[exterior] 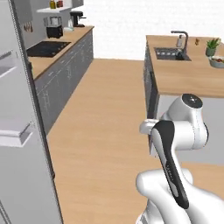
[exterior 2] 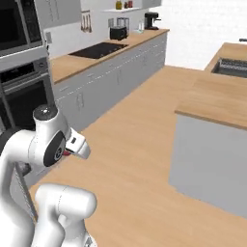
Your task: Take the strawberry from the fridge and place it on top of the pancake, located on the dining counter.
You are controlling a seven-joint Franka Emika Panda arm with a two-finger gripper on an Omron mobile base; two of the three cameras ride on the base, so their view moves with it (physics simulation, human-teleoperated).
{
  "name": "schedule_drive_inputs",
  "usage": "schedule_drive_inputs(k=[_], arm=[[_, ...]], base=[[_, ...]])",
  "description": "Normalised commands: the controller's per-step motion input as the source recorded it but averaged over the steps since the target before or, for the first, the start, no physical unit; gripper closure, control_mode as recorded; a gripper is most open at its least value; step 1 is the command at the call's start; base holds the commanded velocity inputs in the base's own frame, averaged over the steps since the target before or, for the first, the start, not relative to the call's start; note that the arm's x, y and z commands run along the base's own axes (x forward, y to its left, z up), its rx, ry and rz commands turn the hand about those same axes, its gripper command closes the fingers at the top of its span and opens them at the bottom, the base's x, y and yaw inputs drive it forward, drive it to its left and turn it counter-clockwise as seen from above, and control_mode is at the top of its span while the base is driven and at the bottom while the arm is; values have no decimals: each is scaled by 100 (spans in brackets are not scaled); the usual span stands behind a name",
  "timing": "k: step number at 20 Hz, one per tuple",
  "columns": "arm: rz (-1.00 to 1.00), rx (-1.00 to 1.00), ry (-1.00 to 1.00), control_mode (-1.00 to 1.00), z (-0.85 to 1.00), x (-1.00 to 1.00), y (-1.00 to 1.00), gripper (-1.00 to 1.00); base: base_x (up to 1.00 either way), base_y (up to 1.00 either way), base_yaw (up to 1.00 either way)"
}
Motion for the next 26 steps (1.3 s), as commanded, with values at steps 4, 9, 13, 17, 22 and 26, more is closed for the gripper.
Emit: schedule_drive_inputs(k=[4,9,13,17,22,26], arm=[[0,0,0,100,0,0,0,100],[0,0,0,100,0,0,0,100],[0,0,0,100,0,0,0,100],[0,0,0,100,0,0,0,100],[0,0,0,100,0,0,0,100],[0,0,0,100,0,0,0,100]], base=[[37,-44,-60],[61,-64,-50],[79,-84,-37],[88,-98,-26],[88,-100,-18],[81,-100,-9]])
